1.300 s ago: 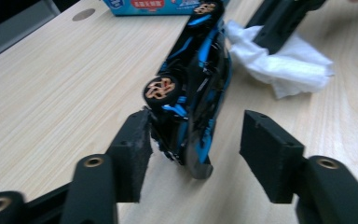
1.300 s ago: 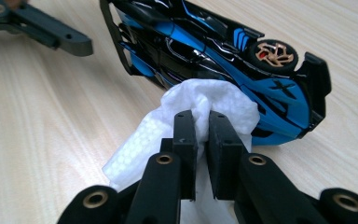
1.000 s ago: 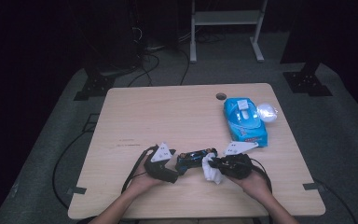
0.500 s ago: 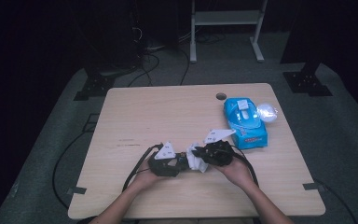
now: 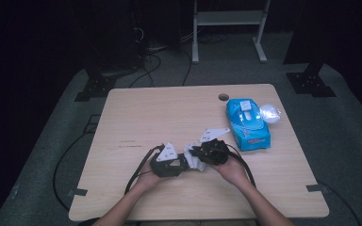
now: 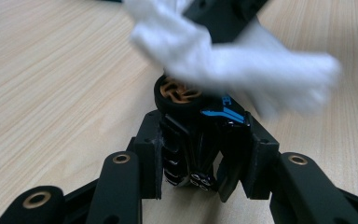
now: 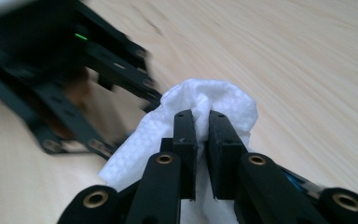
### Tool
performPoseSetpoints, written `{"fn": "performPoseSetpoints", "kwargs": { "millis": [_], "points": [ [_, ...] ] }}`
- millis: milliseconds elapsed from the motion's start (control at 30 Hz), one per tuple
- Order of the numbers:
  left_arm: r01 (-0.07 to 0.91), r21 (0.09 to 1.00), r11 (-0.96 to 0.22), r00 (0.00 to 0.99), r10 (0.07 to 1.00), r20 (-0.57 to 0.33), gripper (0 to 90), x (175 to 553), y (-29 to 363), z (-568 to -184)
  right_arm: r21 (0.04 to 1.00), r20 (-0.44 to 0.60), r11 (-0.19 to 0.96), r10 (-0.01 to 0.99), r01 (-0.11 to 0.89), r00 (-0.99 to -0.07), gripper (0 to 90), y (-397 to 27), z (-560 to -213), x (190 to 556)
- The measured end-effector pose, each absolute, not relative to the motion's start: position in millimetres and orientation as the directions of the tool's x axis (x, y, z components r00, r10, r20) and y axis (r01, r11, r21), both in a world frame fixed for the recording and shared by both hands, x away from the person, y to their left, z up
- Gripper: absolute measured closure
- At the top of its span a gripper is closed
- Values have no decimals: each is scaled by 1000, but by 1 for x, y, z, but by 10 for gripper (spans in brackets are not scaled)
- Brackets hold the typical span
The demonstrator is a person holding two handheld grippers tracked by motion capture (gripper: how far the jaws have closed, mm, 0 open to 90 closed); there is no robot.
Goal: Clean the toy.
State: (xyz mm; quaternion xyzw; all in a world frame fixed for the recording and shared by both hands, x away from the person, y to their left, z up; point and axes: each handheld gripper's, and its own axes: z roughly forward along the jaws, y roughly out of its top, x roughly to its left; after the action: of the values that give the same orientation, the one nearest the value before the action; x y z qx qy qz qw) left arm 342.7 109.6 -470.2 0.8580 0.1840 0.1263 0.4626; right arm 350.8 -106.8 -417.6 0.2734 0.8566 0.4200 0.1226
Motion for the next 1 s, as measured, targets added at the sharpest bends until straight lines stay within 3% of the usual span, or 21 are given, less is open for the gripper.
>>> {"fn": "performPoseSetpoints", "kwargs": {
  "millis": [167,267,400,733,1000],
  "points": [
    [219,840,-496,902,431,19,576,345,111,-470,793,47,458,613,403,-789,824,-118,-420,356],
    [228,840,-493,898,439,13,575,345,110,-471,795,100,455,553,401,-827,823,-103,-420,351],
    [241,834,-496,895,446,6,566,346,111,-472,795,54,497,513,348,-856,823,-87,-419,346],
    [211,833,-511,902,431,36,576,345,110,-471,793,12,442,678,420,-735,823,-147,-418,361],
    [221,835,-504,901,434,23,575,346,110,-472,798,25,460,621,390,-784,822,-124,-420,353]
  ]
}}
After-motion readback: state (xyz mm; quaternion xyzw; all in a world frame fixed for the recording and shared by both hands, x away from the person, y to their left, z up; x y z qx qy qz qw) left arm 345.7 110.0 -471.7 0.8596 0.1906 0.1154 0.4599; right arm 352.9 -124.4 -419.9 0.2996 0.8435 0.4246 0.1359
